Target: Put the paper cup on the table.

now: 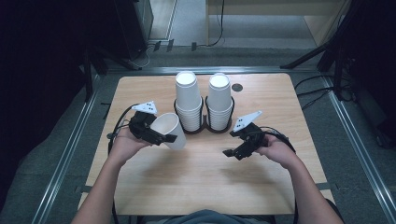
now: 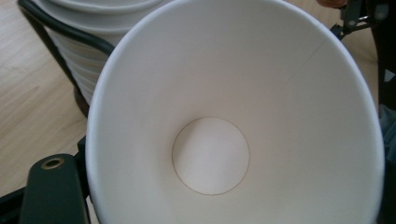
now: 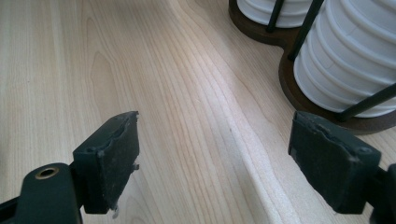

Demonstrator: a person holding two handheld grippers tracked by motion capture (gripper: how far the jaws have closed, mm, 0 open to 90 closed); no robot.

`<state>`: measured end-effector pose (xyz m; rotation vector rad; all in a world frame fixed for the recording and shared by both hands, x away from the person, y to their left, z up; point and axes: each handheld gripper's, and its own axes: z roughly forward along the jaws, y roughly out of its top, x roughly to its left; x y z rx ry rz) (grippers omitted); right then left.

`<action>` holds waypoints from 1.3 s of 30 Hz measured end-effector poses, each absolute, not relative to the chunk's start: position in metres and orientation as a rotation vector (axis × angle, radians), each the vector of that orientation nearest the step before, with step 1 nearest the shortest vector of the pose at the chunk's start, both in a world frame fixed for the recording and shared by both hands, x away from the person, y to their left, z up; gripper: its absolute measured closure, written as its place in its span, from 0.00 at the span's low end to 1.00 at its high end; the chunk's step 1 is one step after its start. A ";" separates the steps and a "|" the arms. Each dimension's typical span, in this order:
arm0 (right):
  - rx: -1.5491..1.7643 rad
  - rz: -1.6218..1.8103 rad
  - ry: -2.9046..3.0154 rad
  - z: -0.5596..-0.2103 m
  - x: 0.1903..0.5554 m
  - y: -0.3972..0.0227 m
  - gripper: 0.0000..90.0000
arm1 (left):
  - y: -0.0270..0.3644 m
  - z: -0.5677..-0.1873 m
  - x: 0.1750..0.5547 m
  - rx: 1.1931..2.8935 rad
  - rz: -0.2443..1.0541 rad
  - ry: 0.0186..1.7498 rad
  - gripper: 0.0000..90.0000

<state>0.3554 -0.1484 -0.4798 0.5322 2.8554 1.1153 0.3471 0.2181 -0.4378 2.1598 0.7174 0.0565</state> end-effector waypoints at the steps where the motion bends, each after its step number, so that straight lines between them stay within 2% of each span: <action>1: 0.540 1.119 2.855 -0.480 0.355 -0.149 0.18 | 0.220 -0.438 0.348 2.163 0.062 0.719 0.18; 39: 0.596 1.039 2.845 -0.490 0.348 -0.167 0.18 | 0.282 -0.454 0.384 2.163 0.147 0.920 0.17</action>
